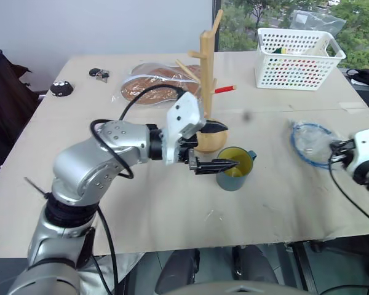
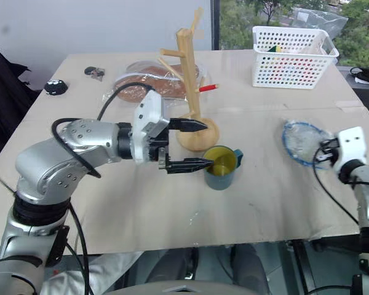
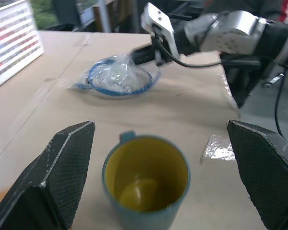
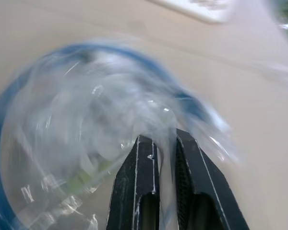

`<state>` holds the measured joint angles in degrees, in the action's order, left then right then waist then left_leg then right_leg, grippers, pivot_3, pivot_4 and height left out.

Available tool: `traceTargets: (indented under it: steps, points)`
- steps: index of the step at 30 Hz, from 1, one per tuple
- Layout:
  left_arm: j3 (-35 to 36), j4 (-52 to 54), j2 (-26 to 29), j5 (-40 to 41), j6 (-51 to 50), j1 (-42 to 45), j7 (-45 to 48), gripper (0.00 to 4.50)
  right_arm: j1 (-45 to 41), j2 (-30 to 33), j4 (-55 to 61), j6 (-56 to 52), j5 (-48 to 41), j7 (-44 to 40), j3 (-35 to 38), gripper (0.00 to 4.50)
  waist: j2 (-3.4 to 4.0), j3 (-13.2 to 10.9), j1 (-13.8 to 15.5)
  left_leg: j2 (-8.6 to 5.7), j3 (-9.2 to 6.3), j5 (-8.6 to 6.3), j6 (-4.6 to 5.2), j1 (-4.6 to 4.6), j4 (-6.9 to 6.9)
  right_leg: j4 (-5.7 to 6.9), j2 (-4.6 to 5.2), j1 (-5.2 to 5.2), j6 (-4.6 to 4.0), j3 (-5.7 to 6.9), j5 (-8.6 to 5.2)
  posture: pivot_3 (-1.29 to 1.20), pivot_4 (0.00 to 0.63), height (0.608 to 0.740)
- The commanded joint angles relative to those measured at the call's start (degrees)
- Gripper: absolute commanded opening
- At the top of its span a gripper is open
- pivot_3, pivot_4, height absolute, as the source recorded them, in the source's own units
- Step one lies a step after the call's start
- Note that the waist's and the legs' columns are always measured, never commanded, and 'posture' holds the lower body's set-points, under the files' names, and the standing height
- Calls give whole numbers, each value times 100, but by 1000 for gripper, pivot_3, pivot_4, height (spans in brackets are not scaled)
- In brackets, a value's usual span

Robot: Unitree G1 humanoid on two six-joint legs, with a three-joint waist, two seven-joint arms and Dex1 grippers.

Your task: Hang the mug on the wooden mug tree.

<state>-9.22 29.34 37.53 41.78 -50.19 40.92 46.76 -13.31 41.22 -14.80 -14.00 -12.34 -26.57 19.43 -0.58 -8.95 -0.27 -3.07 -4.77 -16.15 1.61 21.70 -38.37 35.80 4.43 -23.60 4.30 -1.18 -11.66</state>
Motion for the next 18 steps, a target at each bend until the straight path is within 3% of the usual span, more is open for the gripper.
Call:
traceTargets:
  steps: [1, 4, 6, 7, 8, 10, 14, 18]
  points:
    - [-117, -160, -165, -144, 155, 326, 130, 4500, -151, 222, -259, 205, 117, 242, 312, 308, 0, 0, -37, 2, 1, 0, 0, 0, 2, 0, 0, -1, 0, 0, 0, 0, 150, 740]
    - [-236, -368, -289, -267, 246, 507, 247, 4500, -176, 348, -536, 306, 260, 337, 329, 308, 0, 0, -67, 6, 10, 0, 1, -1, 4, -1, -2, -2, 0, -9, 0, 0, 150, 740]
    - [-289, -610, -370, -350, 297, 710, 365, 4500, -133, 395, -634, 305, 286, 371, 378, 855, 2, -2, -61, 6, 14, 0, 1, -1, 4, -1, -2, -4, 0, -12, 0, 0, 150, 740]
    - [-293, -681, -389, -379, 309, 767, 412, 4500, -106, 393, -616, 279, 253, 354, 419, 1195, 2, -2, -59, 6, 15, 0, 1, -1, 3, 0, -2, -4, 1, -12, 0, 0, 150, 740]
    - [-288, -733, -397, -399, 316, 807, 452, 4500, -60, 392, -525, 240, 173, 278, 469, 1839, 3, -2, -59, 6, 15, 0, 2, 0, 2, 0, -3, -4, 1, -12, 1, 0, 150, 740]
    - [-301, -767, -375, -475, 404, 727, 527, 4500, 76, 411, -230, 105, 7, 119, 581, 2541, 4, -2, -59, 6, 16, 0, 2, -2, 3, 0, -3, -4, 1, -14, 0, 0, 150, 740]
    - [-350, -661, -267, -709, 666, 206, 626, 4500, 639, 357, 911, -315, -790, -590, 952, 4315, 14, -2, -60, 9, 16, -1, 3, -2, 6, -1, -4, -5, 2, -16, 0, 0, 150, 740]
    - [-166, -382, -10, -734, 604, -225, 618, 4500, 1784, 249, 2738, -995, -1868, -1505, 973, 4424, 13, -8, -51, 19, 4, -2, 3, 5, 8, -2, -12, -11, 2, -10, 0, 0, 150, 740]
